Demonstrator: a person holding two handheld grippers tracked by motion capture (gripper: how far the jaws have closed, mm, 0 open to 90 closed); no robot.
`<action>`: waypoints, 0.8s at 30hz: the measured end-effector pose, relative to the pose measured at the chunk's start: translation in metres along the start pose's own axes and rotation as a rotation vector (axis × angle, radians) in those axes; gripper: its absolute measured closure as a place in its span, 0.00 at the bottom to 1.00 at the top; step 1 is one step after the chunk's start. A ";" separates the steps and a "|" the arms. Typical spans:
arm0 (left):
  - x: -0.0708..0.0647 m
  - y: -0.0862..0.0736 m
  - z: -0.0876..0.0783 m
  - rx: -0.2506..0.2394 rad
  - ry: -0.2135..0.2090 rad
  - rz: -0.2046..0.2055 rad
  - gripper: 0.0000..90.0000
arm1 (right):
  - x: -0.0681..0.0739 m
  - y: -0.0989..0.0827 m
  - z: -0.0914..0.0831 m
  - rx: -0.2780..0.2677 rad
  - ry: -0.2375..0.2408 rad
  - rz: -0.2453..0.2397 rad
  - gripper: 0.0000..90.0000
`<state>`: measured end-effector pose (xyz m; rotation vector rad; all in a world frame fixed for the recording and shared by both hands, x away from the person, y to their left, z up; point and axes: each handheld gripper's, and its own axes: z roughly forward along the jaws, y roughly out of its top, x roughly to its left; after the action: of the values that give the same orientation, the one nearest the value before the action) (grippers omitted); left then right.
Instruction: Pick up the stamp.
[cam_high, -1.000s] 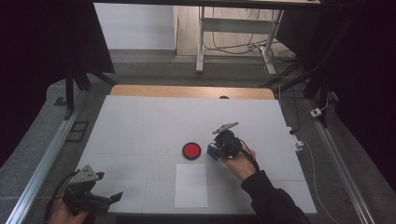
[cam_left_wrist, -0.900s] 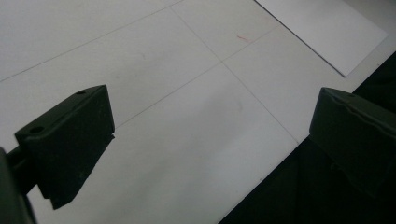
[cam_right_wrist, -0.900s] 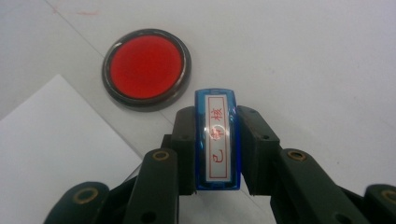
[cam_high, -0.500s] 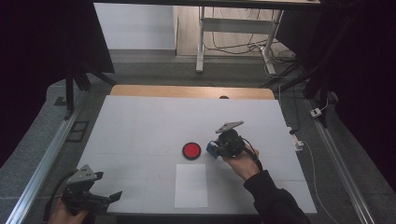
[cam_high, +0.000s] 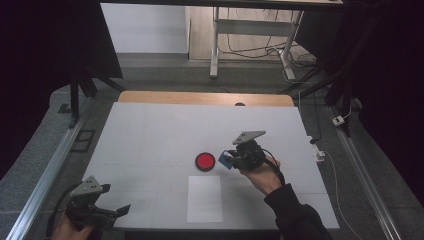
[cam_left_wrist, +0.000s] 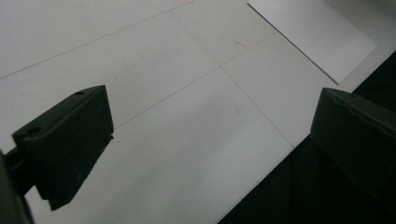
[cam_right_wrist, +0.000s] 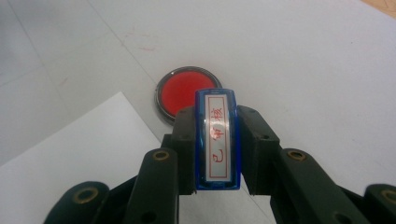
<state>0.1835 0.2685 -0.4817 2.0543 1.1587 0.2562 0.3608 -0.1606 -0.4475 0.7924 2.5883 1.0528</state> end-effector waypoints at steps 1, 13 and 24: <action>0.000 0.000 0.000 0.000 0.001 0.001 0.00 | 0.001 0.000 -0.001 0.000 0.004 0.001 0.79; 0.000 0.000 0.000 0.000 0.001 0.002 0.00 | 0.009 0.000 -0.015 -0.030 0.047 -0.023 0.79; 0.001 0.000 0.000 -0.003 -0.012 -0.008 0.00 | 0.022 0.003 -0.023 -0.074 0.103 -0.079 0.79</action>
<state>0.1840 0.2696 -0.4818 2.0454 1.1581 0.2412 0.3348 -0.1600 -0.4290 0.6297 2.6240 1.1868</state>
